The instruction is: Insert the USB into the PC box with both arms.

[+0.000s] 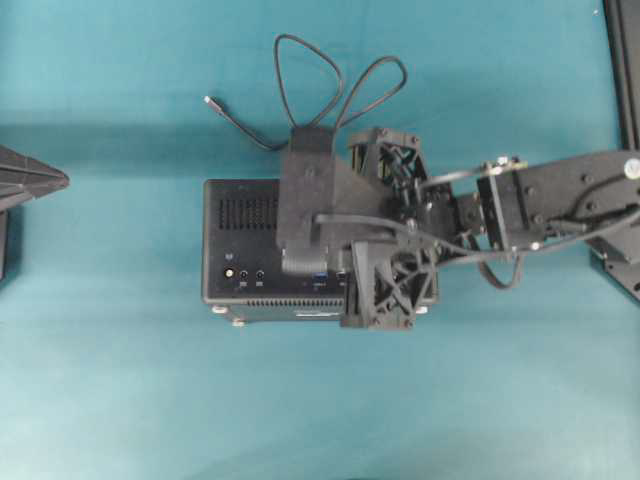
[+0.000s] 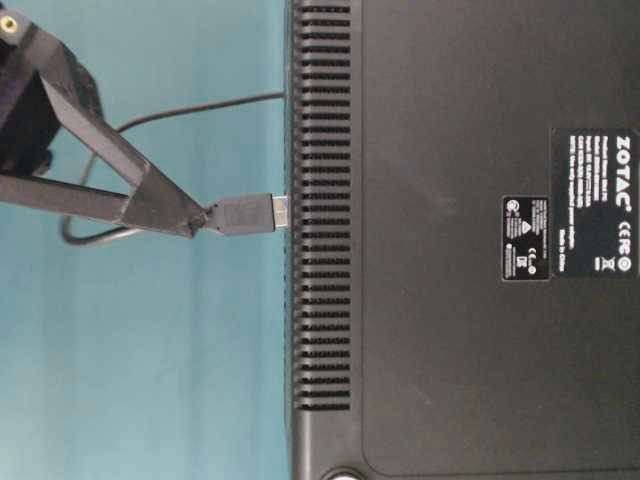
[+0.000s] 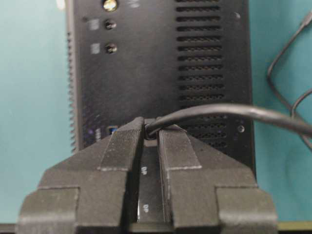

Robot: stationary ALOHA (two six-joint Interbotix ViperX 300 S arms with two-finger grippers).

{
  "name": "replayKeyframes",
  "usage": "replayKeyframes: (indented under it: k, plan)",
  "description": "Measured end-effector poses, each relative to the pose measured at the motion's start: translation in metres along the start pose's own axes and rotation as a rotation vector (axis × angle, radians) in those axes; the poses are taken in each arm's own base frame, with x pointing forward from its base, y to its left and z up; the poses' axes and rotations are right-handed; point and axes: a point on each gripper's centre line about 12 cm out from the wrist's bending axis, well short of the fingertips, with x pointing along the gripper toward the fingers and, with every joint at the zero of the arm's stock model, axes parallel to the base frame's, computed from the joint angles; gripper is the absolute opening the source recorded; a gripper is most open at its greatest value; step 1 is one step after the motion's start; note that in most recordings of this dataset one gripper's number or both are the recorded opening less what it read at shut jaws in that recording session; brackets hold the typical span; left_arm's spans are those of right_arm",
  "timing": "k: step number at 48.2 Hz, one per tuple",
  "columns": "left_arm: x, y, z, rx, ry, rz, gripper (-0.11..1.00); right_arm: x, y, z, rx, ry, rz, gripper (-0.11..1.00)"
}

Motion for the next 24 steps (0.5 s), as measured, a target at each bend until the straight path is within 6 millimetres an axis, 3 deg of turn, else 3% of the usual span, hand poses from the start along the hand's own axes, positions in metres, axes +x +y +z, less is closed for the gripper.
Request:
replayKeyframes:
  k: [24]
  plan:
    - [0.0003, 0.0, -0.0001, 0.0, 0.0, 0.0, 0.0, 0.0012, 0.0068, -0.0024, 0.018, -0.002, 0.041, 0.09]
